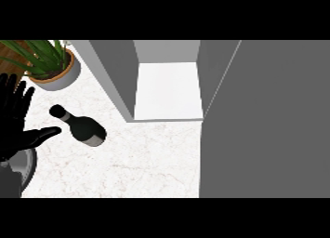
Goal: Pick up the wine, place it into the cabinet and close the cabinet
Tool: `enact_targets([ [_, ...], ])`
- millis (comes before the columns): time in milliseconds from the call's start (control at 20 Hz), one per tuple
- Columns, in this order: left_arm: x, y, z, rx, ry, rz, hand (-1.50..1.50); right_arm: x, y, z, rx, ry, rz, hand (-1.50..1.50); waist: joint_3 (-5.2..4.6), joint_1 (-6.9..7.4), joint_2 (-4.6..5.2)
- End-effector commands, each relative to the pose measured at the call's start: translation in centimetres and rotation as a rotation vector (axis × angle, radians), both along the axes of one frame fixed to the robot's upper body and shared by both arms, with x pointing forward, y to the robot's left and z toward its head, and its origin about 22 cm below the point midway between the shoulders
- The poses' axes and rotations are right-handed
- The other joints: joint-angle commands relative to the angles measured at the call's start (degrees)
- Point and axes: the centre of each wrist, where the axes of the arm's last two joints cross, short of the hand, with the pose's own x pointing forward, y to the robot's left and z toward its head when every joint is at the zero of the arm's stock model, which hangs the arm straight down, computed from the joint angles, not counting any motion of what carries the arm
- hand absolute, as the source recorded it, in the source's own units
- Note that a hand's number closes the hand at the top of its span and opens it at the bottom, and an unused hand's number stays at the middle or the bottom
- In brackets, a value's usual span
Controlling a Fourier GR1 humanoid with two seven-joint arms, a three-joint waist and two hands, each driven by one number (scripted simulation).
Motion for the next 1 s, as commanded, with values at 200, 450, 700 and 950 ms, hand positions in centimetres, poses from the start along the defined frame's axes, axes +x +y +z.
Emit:
enact_targets([
  [200, 0.9, 2.6, -3.0, 0.033, 0.065, 0.036, -1.50, -3.9, -0.8, 3.2, 0.040, -0.052, 0.047, -1.50, 0.02, 0.28, -0.11],
  [450, 0.5, 2.6, -9.5, -0.012, 0.096, 0.011, -1.50, -3.4, -0.6, 2.8, 0.056, -0.035, 0.050, -1.50, -0.06, -0.02, 0.07],
  [700, 0.9, 2.5, -11.4, -0.051, 0.120, -0.016, -1.50, -2.6, -1.7, 1.6, 0.053, -0.051, 0.062, -1.50, 0.01, 0.36, 0.03],
  [950, 1.1, 2.3, -14.2, -0.113, 0.126, -0.122, -1.50, -2.5, -0.9, 1.5, 0.052, -0.054, 0.046, -1.50, -0.05, 0.15, 0.13],
])
